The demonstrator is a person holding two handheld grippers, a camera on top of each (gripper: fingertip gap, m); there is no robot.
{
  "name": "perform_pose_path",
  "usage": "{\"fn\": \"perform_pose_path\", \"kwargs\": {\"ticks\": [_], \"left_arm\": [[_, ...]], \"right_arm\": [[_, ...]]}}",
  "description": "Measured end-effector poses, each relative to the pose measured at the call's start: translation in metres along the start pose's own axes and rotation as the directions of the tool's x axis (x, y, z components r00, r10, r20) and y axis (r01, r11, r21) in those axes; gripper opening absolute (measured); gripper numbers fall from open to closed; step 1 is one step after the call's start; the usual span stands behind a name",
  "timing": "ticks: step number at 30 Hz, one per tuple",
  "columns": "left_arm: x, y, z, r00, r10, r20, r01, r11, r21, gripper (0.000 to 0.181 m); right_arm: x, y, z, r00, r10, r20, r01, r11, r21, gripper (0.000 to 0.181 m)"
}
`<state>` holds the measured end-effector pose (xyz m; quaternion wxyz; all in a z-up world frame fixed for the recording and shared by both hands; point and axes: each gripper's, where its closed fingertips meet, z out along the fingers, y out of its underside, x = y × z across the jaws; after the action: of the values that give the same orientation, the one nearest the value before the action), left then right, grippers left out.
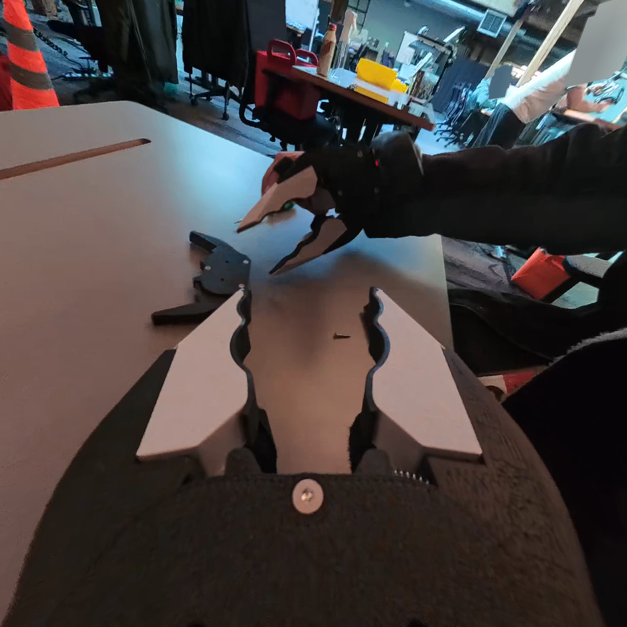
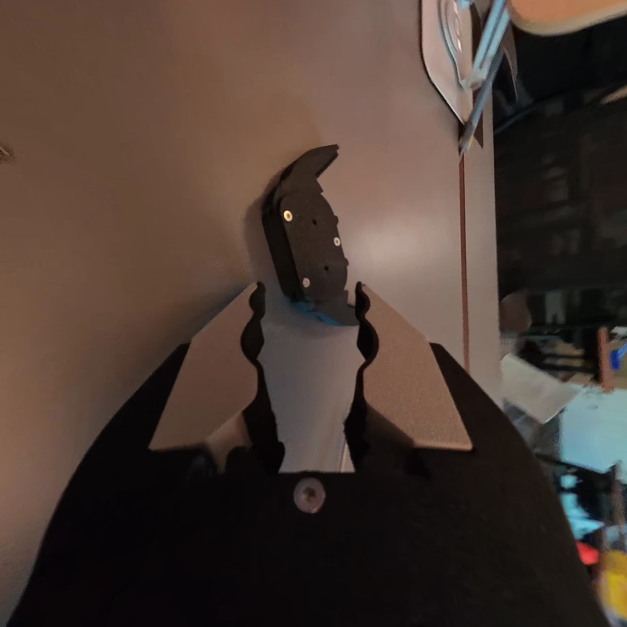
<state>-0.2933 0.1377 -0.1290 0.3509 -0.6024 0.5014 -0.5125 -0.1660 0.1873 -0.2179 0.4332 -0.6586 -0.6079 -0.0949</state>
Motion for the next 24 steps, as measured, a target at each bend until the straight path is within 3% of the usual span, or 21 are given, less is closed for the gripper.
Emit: {"fn": "perform_pose_path", "kwargs": {"ticks": [3, 5, 9, 11, 13, 15, 16, 18, 22, 24], "left_arm": [[0.031, -0.012, -0.01, 0.998, 0.024, 0.051, -0.023, 1.0, -0.008, 0.07], [0.058, -0.022, -0.018, 0.995, 0.048, 0.086, -0.051, 0.998, 0.034, 0.07], [0.107, -0.021, -0.028, 0.979, 0.025, 0.205, -0.052, 0.99, 0.128, 0.07], [0.127, -0.007, -0.027, 0.973, -0.016, 0.23, -0.006, 0.995, 0.097, 0.07], [0.135, 0.0, -0.031, 0.956, -0.089, 0.28, 0.072, 0.995, 0.07, 0.07], [0.149, -0.006, -0.037, 0.937, -0.206, 0.283, 0.169, 0.974, 0.151, 0.069], [0.153, -0.006, -0.038, 0.924, -0.24, 0.297, 0.19, 0.964, 0.186, 0.068], [0.148, 0.005, -0.041, 0.886, -0.217, 0.41, 0.131, 0.965, 0.227, 0.068], [0.14, 0.027, -0.041, 0.844, 0.022, 0.535, -0.055, 0.997, 0.046, 0.068], [0.138, 0.031, -0.039, 0.844, 0.054, 0.534, -0.07, 0.998, 0.01, 0.068]], "right_arm": [[0.001, -0.002, -0.044, 0.959, 0.273, -0.072, -0.276, 0.96, -0.035, 0.056], [-0.02, -0.006, -0.081, 0.859, 0.507, -0.069, -0.51, 0.859, -0.047, 0.065], [-0.089, -0.028, -0.154, 0.479, 0.877, 0.049, -0.876, 0.481, -0.035, 0.08], [-0.116, -0.044, -0.188, 0.316, 0.94, 0.131, -0.946, 0.323, -0.029, 0.084], [-0.129, -0.053, -0.221, 0.166, 0.973, 0.16, -0.985, 0.154, 0.08, 0.071], [-0.14, -0.051, -0.245, 0.091, 0.986, 0.142, -0.974, 0.058, 0.219, 0.063], [-0.146, -0.047, -0.252, 0.081, 0.99, 0.117, -0.968, 0.05, 0.246, 0.066], [-0.148, -0.047, -0.264, 0.139, 0.986, 0.093, -0.97, 0.117, 0.213, 0.071], [-0.129, -0.033, -0.276, 0.281, 0.958, -0.053, -0.918, 0.284, 0.276, 0.059], [-0.135, -0.028, -0.271, 0.305, 0.949, -0.073, -0.917, 0.314, 0.247, 0.06]]}}
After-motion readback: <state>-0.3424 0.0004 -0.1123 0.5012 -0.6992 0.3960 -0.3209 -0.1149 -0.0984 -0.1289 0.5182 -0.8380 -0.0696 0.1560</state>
